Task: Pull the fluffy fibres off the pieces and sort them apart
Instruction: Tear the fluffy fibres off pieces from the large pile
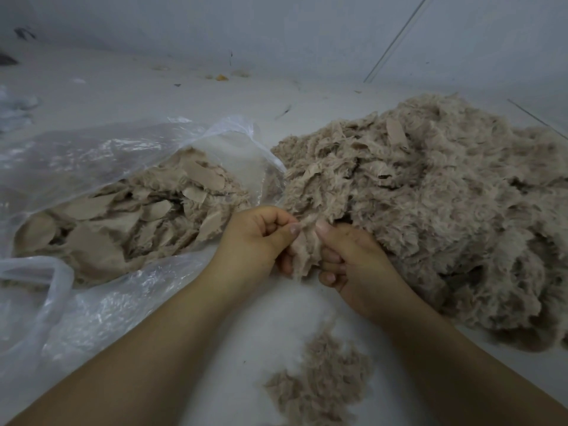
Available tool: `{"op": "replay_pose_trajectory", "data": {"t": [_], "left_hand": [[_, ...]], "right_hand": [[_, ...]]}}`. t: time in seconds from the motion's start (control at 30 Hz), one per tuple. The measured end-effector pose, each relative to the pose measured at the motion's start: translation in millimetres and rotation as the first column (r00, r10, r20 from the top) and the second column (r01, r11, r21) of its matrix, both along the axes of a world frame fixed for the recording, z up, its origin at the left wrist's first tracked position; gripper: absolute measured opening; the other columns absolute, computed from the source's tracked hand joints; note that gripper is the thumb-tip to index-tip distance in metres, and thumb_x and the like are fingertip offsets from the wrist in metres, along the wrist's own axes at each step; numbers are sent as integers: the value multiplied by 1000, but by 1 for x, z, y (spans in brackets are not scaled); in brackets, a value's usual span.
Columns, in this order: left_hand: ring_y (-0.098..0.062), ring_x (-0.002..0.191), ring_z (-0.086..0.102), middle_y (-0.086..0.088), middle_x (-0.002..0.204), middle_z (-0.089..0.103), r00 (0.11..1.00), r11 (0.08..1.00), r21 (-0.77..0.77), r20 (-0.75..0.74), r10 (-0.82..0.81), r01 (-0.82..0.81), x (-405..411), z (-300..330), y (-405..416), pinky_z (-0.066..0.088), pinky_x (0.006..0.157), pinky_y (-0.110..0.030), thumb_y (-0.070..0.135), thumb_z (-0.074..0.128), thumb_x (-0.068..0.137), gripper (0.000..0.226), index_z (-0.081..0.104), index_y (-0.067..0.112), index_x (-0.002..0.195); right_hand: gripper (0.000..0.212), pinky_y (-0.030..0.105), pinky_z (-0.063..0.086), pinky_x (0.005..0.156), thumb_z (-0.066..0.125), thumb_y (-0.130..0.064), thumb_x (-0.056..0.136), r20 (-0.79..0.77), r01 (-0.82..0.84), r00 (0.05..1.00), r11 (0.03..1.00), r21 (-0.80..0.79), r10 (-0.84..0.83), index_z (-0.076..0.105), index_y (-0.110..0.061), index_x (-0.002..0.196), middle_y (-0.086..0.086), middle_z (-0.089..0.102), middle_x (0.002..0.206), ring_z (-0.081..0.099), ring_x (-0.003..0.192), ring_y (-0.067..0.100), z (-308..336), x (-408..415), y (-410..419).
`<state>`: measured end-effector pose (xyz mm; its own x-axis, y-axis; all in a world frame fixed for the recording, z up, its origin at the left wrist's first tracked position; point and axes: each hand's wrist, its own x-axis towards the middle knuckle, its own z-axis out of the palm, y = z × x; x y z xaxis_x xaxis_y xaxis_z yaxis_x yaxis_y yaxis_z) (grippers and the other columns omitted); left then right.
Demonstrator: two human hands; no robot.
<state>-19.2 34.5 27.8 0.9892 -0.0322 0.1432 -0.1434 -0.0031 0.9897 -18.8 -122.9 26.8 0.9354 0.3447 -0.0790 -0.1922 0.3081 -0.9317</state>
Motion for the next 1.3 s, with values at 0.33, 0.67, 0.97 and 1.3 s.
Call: {"op": "replay_pose_trajectory", "data": {"t": [0.33, 0.67, 0.97, 1.3], "left_hand": [[-25, 41, 54, -17, 58, 58, 970, 1000, -16, -241, -25, 21, -2, 3, -1, 45, 41, -28, 49, 68, 83, 51, 57, -1, 82], [-21, 29, 44, -14, 47, 54, 957, 980, -198, -283, -70, 13, 7, 3, 13, 32, 32, -18, 35, 60, 93, 38, 60, 4, 71], [-16, 27, 36, -10, 43, 51, 969, 996, 15, -231, -83, 89, 4, -1, 10, 27, 34, -16, 22, 67, 91, 26, 61, 9, 69], [-17, 25, 29, -11, 40, 42, 968, 965, -253, -218, -123, 65, 4, 3, 12, 21, 33, -13, 15, 56, 92, 33, 61, 11, 60]], "right_hand": [[20, 16, 36, 40, 67, -18, 87, 36, 51, 998, 998, -47, -49, 67, -9, 69, -2, 59, 52, 47, 41, 2, -10, 3, -1], [22, 15, 35, 39, 62, -25, 78, 10, 49, 999, 999, 16, -49, 66, -3, 79, -1, 62, 55, 46, 42, 2, -11, 4, -3], [21, 18, 34, 42, 65, -20, 89, 89, 6, 996, 994, -113, 4, 61, -3, 78, -7, 54, 50, 42, 41, 2, -9, 3, -3], [25, 16, 35, 40, 49, -9, 97, -62, 67, 996, 998, -11, -67, 62, -5, 76, -9, 37, 41, 30, 35, 0, -7, 6, -3]]}}
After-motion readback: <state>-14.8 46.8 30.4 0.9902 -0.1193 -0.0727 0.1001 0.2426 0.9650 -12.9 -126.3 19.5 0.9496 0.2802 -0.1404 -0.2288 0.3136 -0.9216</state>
